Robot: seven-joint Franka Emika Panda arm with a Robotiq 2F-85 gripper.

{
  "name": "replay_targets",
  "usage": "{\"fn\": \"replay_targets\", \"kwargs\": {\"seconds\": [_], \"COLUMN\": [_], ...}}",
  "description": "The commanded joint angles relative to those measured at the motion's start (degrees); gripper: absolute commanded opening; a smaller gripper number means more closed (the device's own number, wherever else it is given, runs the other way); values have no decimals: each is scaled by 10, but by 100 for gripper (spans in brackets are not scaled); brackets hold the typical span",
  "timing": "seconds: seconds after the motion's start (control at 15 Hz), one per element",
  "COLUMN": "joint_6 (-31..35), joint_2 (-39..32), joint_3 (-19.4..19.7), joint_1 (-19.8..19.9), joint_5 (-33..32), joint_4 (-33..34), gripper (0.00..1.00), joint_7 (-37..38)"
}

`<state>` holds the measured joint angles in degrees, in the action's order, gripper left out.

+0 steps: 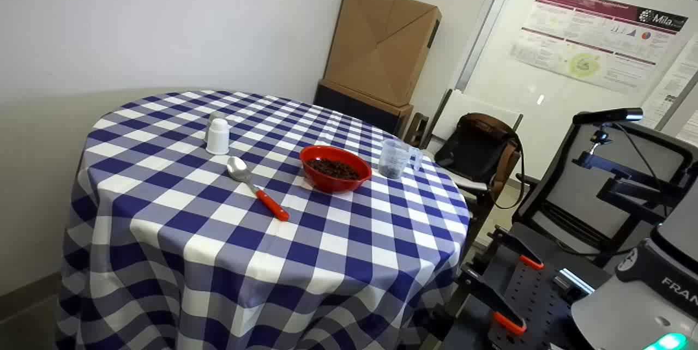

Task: Use the spoon to place some of the contents from the red bowl into the clear jug

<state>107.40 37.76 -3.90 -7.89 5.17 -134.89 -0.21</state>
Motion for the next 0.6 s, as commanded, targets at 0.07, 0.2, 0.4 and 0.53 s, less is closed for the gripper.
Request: {"fn": "replay_targets", "kwargs": {"seconds": [0.07, 0.2, 0.4, 0.53], "joint_6": [-1, 13, 40, 65], "joint_2": [0, -7, -49, -87], "joint_3": [-4, -1, -8, -17], "joint_1": [5, 4, 12, 19], "joint_5": [3, 5, -9, -24], "joint_4": [2, 1, 9, 18], "gripper": [100, 100, 100, 100], "joint_7": [-2, -8, -1, 8]}}
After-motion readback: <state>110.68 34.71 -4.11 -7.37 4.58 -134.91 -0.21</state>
